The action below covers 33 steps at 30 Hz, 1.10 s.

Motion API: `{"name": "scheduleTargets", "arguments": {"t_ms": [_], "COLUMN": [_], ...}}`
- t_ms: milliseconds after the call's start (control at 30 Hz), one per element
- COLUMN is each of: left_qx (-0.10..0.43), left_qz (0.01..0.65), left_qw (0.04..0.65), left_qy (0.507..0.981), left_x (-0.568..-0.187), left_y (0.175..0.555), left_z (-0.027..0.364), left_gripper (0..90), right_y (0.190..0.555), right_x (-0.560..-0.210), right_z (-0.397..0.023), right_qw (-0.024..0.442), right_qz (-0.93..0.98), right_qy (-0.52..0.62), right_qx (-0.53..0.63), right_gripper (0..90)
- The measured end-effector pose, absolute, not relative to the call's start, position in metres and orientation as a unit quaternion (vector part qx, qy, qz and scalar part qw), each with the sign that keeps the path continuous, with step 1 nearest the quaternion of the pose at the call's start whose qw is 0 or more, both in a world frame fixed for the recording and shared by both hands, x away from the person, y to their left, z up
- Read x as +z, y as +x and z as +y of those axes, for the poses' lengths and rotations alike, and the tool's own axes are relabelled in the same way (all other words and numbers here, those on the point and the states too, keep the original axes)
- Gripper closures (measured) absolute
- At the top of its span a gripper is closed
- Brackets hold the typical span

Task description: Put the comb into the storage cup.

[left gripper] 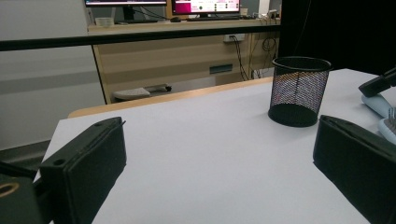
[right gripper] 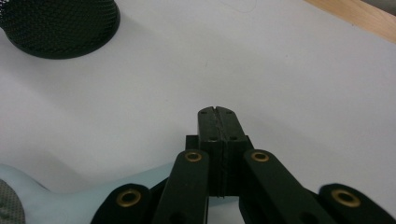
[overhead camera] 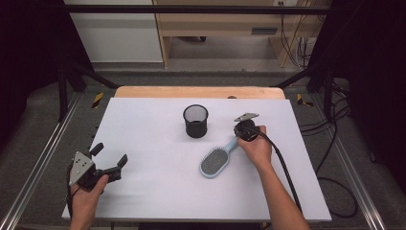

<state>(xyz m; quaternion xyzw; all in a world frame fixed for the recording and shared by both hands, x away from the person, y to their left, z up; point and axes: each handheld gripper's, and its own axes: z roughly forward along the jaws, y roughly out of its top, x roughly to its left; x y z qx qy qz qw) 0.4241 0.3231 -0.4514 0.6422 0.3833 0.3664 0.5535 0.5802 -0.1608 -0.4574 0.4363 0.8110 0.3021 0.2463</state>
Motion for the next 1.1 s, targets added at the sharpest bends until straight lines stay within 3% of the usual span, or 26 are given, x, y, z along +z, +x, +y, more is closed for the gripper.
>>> {"name": "scheduleTargets", "arguments": {"t_ms": [600, 1100], "left_qx": [0.364, 0.364], "left_qz": [0.376, 0.377], "left_qw": [0.550, 0.548], "left_qy": [0.651, 0.652], "left_x": [-0.453, -0.453], "left_y": [0.427, 0.426], "left_z": [0.319, 0.321], "left_gripper": [2.5, 2.5], "right_y": [0.582, 0.546], "right_x": [-0.454, -0.449], "right_z": [-0.153, -0.187], "right_qw": [0.243, 0.200], "right_qz": [0.851, 0.865], "right_qy": [0.409, 0.410], "right_qx": [0.222, 0.208], "right_gripper": [90.0, 90.0]}}
